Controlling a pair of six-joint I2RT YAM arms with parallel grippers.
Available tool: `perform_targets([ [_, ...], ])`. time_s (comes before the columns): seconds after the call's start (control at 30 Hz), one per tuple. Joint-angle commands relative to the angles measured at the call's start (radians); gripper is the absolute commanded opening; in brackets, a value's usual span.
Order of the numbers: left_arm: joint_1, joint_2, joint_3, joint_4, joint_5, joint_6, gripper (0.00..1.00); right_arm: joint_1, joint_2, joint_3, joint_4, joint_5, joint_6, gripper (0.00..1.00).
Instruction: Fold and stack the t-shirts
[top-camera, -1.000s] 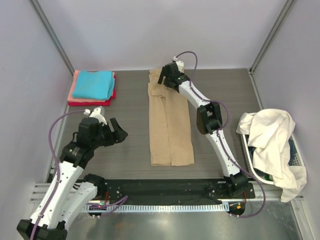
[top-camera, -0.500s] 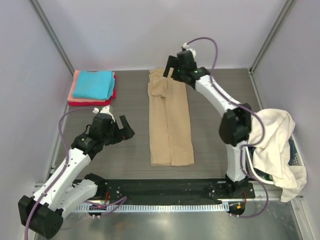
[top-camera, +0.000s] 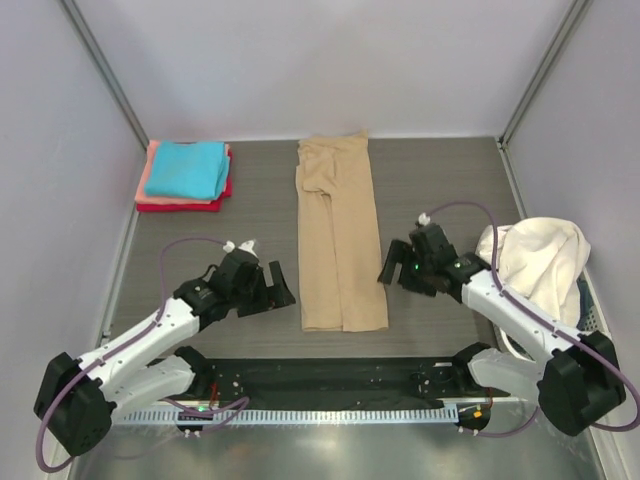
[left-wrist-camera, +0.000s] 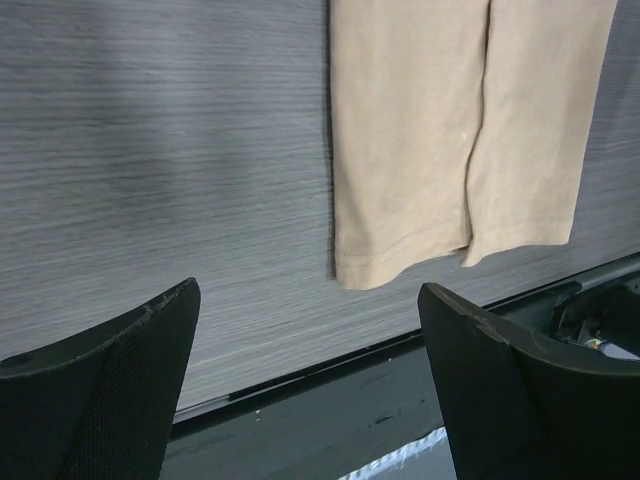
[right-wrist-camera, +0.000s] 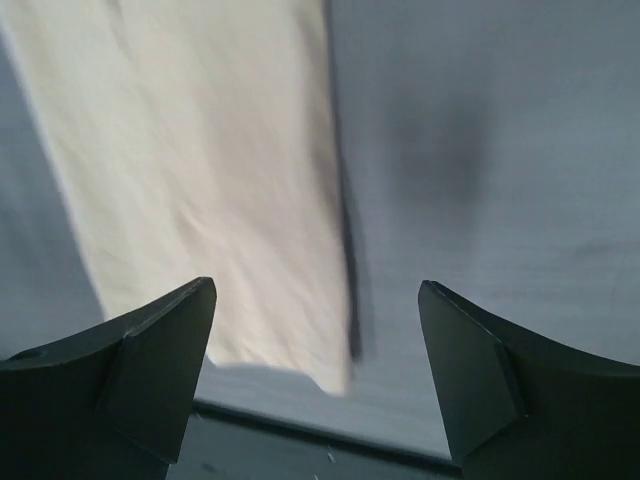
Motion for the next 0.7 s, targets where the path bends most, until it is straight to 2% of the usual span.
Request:
perform_targets([
  [0.0,-0.049,-0.008,-0.038,0.085,-0.037,-0.074,0.9,0.045,-0.115,-0.101,-0.023,-0.111,0.095,0.87],
  [0.1,-0.089,0.013,-0.081,0.117,-0.066,-0.111,0.9,0.082,-0.146,-0.205,-0.005,-0.116,0.133,0.82],
  [0.23,-0.144,0.019,-0.146,0.192,-0.088,-0.172,0.91,0.111,-0.141,-0.266,0.066,-0.134,0.167,0.76],
  [0.37,-0.181,0.078,-0.152,0.197,-0.116,-0.218,0.91,0.141,-0.112,-0.303,0.104,-0.131,0.182,0.7],
  [0.47,-0.201,0.136,-0.155,0.243,-0.11,-0.226,0.88,0.154,-0.078,-0.332,0.158,-0.136,0.19,0.62],
  [0.5,-0.207,0.157,-0.158,0.272,-0.111,-0.231,0.88,0.158,-0.057,-0.345,0.184,-0.143,0.186,0.55],
  [0.6,-0.223,0.191,-0.158,0.312,-0.113,-0.244,0.84,0.158,-0.034,-0.343,0.196,-0.152,0.166,0.45],
  [0.67,-0.232,0.208,-0.146,0.32,-0.108,-0.246,0.77,0.158,-0.031,-0.34,0.196,-0.151,0.159,0.41],
])
